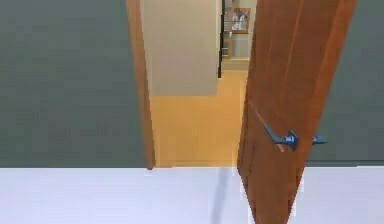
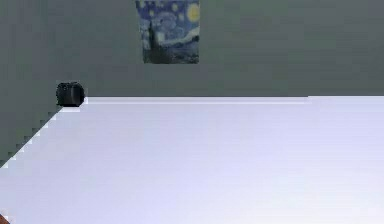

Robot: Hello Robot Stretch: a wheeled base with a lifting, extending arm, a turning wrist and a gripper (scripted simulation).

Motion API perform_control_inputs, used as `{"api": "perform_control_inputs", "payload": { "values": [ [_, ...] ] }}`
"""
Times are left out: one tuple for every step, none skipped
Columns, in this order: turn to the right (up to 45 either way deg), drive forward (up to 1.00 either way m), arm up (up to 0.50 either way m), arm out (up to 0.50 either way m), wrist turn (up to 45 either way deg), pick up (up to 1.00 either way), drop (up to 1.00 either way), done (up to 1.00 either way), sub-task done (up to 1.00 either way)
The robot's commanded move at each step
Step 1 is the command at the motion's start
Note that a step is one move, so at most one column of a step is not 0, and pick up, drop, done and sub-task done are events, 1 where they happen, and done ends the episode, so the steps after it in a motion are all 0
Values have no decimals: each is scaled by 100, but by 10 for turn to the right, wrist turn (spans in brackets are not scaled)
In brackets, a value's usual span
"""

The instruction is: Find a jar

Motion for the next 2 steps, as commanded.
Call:
{"api": "perform_control_inputs", "payload": {
  "values": [
    [0, 100, 0, 0, 0, 0, 0, 0, 0],
    [30, 0, 0, 0, 0, 0, 0, 0, 0]
  ]
}}
